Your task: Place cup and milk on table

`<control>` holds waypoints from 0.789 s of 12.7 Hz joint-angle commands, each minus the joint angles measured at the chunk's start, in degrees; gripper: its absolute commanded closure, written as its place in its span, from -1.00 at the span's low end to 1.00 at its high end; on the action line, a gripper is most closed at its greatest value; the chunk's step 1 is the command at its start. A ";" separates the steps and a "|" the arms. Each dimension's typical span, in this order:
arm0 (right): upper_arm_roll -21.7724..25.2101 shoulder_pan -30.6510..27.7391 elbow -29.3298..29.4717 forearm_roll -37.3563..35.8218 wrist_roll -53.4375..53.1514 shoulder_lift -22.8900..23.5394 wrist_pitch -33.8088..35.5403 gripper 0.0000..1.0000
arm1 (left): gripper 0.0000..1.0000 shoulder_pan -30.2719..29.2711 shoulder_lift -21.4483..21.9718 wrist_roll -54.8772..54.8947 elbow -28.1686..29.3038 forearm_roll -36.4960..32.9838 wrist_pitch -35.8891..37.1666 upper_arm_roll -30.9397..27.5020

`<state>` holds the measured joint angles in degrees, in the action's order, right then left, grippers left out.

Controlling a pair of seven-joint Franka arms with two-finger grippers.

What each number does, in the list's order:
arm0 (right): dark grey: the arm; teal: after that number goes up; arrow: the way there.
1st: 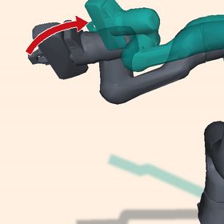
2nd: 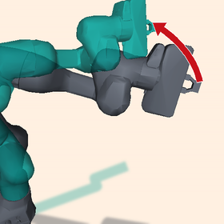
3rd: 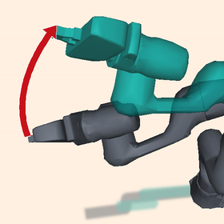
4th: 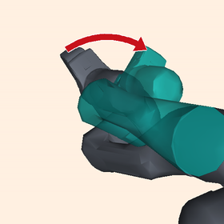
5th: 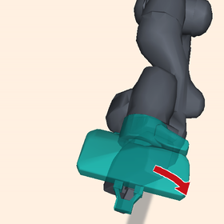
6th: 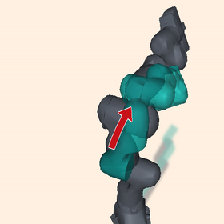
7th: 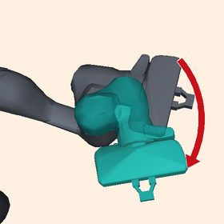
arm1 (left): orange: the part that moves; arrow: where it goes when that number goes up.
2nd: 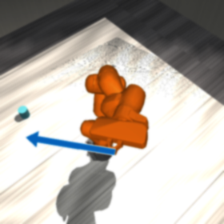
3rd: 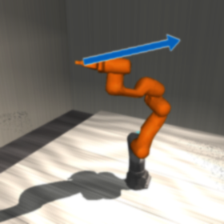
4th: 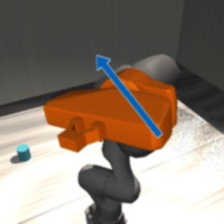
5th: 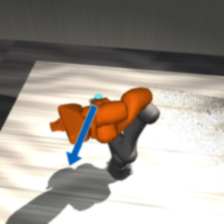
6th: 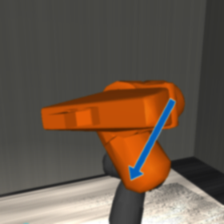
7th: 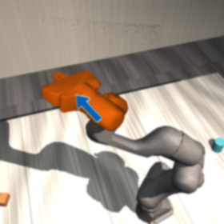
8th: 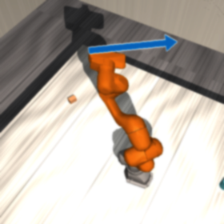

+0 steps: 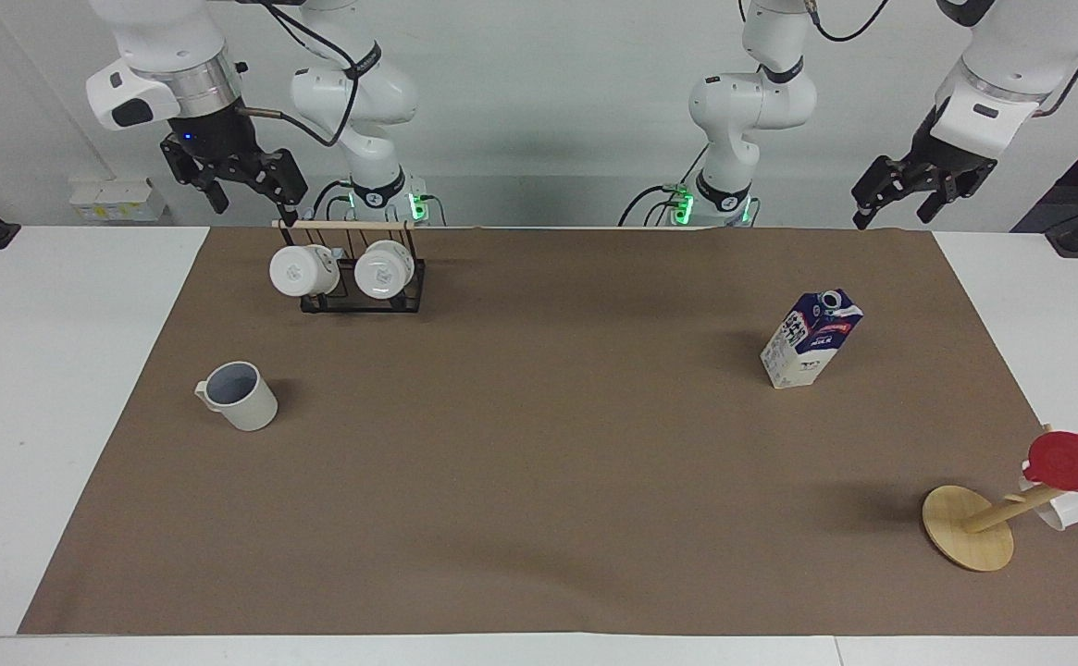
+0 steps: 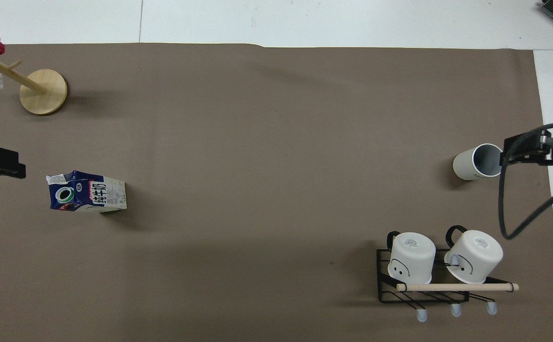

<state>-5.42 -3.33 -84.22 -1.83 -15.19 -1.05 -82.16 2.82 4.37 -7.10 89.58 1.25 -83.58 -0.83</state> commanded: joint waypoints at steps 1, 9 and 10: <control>-0.03 -0.71 -1.65 1.03 2.09 -1.41 -0.46 -1.00 | -1.00 0.43 0.73 -0.72 0.16 -0.63 0.79 -0.31; 0.06 -1.33 -1.65 1.03 1.74 -1.41 -0.90 -1.00 | -1.00 0.43 0.73 -0.72 0.16 -0.63 0.79 -0.31; -0.03 -1.33 -1.65 1.03 1.83 -1.41 -0.90 -1.00 | -1.00 0.43 0.73 -0.72 0.16 -0.63 0.79 -0.31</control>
<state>-5.27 -3.78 -84.22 -1.83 -15.19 -1.05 -82.18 2.82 4.37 -7.11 89.58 1.25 -83.58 -0.83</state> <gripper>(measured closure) 0.000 0.000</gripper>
